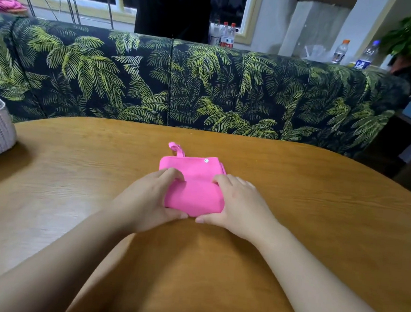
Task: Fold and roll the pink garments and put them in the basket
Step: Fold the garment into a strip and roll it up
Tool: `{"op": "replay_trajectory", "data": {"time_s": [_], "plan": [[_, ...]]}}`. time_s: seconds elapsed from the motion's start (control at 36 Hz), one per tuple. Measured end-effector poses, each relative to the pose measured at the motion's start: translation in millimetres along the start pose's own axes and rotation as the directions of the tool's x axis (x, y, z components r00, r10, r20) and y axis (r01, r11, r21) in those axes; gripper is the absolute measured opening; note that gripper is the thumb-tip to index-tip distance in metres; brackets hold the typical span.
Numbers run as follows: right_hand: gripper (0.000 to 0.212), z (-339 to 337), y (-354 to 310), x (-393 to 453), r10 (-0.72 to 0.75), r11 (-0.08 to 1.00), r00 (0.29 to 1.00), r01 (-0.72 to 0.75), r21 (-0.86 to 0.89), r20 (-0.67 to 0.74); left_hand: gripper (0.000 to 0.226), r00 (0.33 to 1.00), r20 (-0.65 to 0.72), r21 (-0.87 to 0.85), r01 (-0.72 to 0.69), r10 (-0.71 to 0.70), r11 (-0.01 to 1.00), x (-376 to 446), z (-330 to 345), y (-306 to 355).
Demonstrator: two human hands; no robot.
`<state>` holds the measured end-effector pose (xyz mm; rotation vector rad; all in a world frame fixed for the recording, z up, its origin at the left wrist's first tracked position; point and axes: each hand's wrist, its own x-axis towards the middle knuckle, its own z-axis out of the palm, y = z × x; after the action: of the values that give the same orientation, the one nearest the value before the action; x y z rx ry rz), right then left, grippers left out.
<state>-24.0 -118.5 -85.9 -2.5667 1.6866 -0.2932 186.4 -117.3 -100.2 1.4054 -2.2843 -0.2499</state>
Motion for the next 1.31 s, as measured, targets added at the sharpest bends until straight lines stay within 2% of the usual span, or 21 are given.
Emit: {"op": "replay_trajectory", "data": {"time_s": [0.11, 0.31, 0.39, 0.44, 0.53, 0.58, 0.64, 0.67, 0.72, 0.78, 0.81, 0.89, 0.94, 1.03, 1.08, 1.14, 1.17, 1.22, 1.25, 1.28, 1.31], "plan": [[0.088, -12, -9, -45, 0.026, 0.999, 0.998, -0.027, 0.021, 0.060, 0.065, 0.996, 0.088, -0.065, 0.039, -0.033, 0.997, -28, -5, 25], [0.075, -25, -20, -113, 0.077, 0.983, 0.991, -0.094, 0.158, 0.111, 0.056, 0.979, 0.205, -0.110, 0.043, -0.020, 0.993, -79, -9, 65], [0.082, -32, -23, -137, 0.072, 0.985, 0.987, -0.092, 0.144, 0.142, 0.051, 0.977, 0.211, -0.165, 0.051, -0.016, 0.985, -99, -9, 82], [0.087, -34, -27, -150, 0.035, 0.990, 0.999, -0.039, 0.133, 0.034, 0.048, 0.979, 0.203, -0.184, 0.063, -0.025, 0.981, -108, -7, 90], [0.043, -26, -34, -164, -0.168, 0.983, 0.946, 0.180, 0.019, -0.276, 0.068, 0.973, 0.215, -0.166, 0.114, -0.077, 0.980, -109, -8, 95], [0.032, -17, -39, -166, -0.238, 0.970, 0.925, 0.239, -0.035, -0.296, 0.086, 0.969, 0.228, -0.100, 0.116, -0.090, 0.988, -104, -8, 92], [0.048, -10, -44, -163, -0.226, 0.974, 0.948, 0.225, -0.028, -0.224, 0.092, 0.964, 0.230, -0.030, 0.141, -0.130, 0.990, -94, -9, 85], [0.059, -9, -45, -160, -0.206, 0.978, 0.962, 0.206, -0.015, -0.180, 0.086, 0.965, 0.202, -0.038, 0.179, -0.167, 0.983, -88, -8, 80], [0.078, -10, -44, -151, -0.175, 0.985, 0.982, 0.175, -0.007, -0.068, 0.066, 0.963, 0.086, -0.124, 0.266, -0.257, 0.956, -74, -5, 63], [0.086, -11, -43, -140, -0.161, 0.987, 0.987, 0.161, -0.020, 0.006, 0.038, 0.948, -0.055, -0.165, 0.301, -0.313, 0.939, -59, 5, 36], [0.090, -12, -43, -135, -0.155, 0.987, 0.987, 0.156, -0.034, 0.028, 0.032, 0.946, -0.053, -0.136, 0.311, -0.320, 0.941, -53, 8, 24], [0.098, -13, -43, -120, -0.139, 0.988, 0.989, 0.142, -0.053, 0.054, 0.046, 0.949, 0.153, 0.066, 0.270, -0.277, 0.961, -43, 21, 7], [0.100, -13, -44, -112, -0.122, 0.990, 0.991, 0.126, -0.066, 0.064, 0.039, 0.951, 0.171, 0.134, 0.238, -0.259, 0.962, -41, 24, 7], [0.098, -12, -49, -101, -0.101, 0.987, 0.992, 0.109, -0.121, 0.070, 0.023, 0.982, 0.075, 0.017, 0.170, -0.171, 0.985, -37, 25, 1], [0.094, -10, -54, -96, -0.094, 0.983, 0.994, 0.102, -0.155, 0.062, 0.022, 0.985, 0.026, -0.197, 0.172, -0.170, 0.965, -35, 26, -3], [0.086, -6, -56, -92, -0.100, 0.983, 0.995, 0.103, -0.150, 0.029, 0.024, 0.949, -0.024, -0.509, 0.260, -0.316, 0.821, -37, 23, 0], [0.083, -2, -55, -90, -0.104, 0.985, 0.995, 0.104, -0.138, 0.008, 0.022, 0.923, -0.026, -0.673, 0.268, -0.383, 0.690, -37, 21, 3], [0.083, 4, -52, -89, -0.110, 0.986, 0.993, 0.105, -0.128, -0.037, 0.019, 0.888, 0.048, -0.918, 0.220, -0.457, 0.330, -37, 18, 10], [0.083, 8, -50, -89, -0.107, 0.987, 0.992, 0.099, -0.123, -0.062, 0.020, 0.877, 0.095, -0.971, 0.185, -0.471, 0.150, -37, 16, 11], [0.083, 10, -49, -89, -0.098, 0.990, 0.991, 0.089, -0.111, -0.085, 0.022, 0.867, 0.130, -0.987, 0.157, -0.481, 0.017, -39, 15, 12], [0.082, 11, -49, -88, -0.089, 0.992, 0.991, 0.079, -0.097, -0.098, 0.023, 0.858, 0.153, -0.988, 0.150, -0.491, -0.046, -41, 13, 11]]}}
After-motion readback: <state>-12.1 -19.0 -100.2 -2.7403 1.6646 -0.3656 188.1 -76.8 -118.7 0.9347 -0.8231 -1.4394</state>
